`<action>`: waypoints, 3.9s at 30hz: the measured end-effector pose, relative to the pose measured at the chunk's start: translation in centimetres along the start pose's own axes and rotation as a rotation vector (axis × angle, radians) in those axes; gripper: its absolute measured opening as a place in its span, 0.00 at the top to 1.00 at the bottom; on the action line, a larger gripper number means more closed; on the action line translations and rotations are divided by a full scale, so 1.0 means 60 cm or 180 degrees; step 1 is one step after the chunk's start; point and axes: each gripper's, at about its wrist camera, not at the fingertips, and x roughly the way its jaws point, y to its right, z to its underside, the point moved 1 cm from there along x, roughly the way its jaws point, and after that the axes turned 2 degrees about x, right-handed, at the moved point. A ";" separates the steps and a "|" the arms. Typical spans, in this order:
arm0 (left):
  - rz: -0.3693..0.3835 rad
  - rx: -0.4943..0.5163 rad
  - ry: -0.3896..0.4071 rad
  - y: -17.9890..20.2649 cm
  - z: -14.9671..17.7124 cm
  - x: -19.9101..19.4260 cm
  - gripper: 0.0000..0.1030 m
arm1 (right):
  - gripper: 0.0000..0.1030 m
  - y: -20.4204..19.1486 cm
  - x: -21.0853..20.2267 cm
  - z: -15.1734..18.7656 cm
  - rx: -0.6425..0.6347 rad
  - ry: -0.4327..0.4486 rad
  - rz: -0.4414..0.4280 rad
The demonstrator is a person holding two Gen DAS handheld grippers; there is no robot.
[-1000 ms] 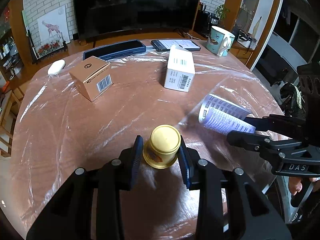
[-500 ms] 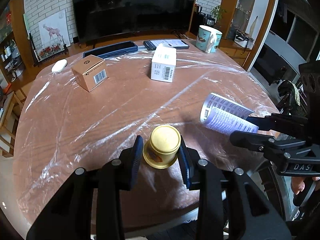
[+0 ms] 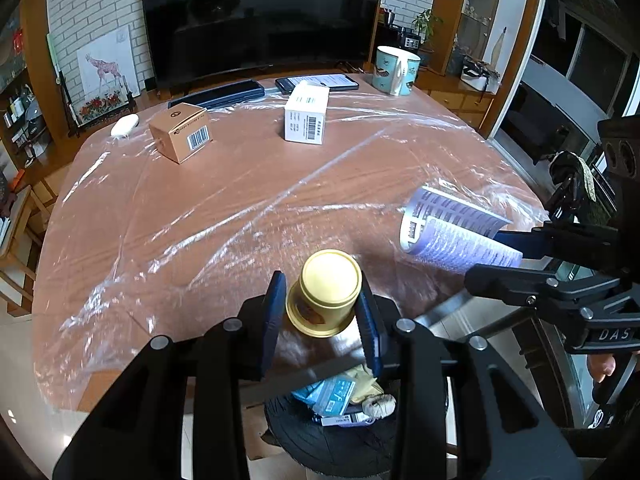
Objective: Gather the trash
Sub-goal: 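Carry the yellow cup in the left tool while the right tool brings the roller over the bin, then lower into the bin and open the left tool on the cup while the right tool releases the roller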
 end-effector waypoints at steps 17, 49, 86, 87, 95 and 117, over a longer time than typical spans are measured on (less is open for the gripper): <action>0.0043 0.0130 -0.0110 0.041 0.066 -0.031 0.65 | 0.54 -0.012 -0.040 0.077 -0.0045 -0.0145 -0.0038; -0.0016 0.0279 -0.0519 0.078 0.162 0.001 0.65 | 0.54 -0.004 -0.003 0.171 -0.0077 -0.0602 -0.0024; -0.0188 0.0515 -0.1078 0.082 0.213 0.140 0.65 | 0.54 0.006 0.124 0.193 -0.0197 -0.1069 0.0231; -0.0195 0.0518 -0.1090 0.081 0.214 0.144 0.65 | 0.54 0.007 0.128 0.193 -0.0197 -0.1078 0.0254; -0.0239 0.0540 -0.1165 0.072 0.222 0.159 0.65 | 0.54 0.020 0.150 0.197 -0.0168 -0.1150 0.0329; -0.0287 0.0621 -0.1354 0.058 0.240 0.190 0.59 | 0.51 0.017 0.176 0.206 -0.0099 -0.1240 0.0508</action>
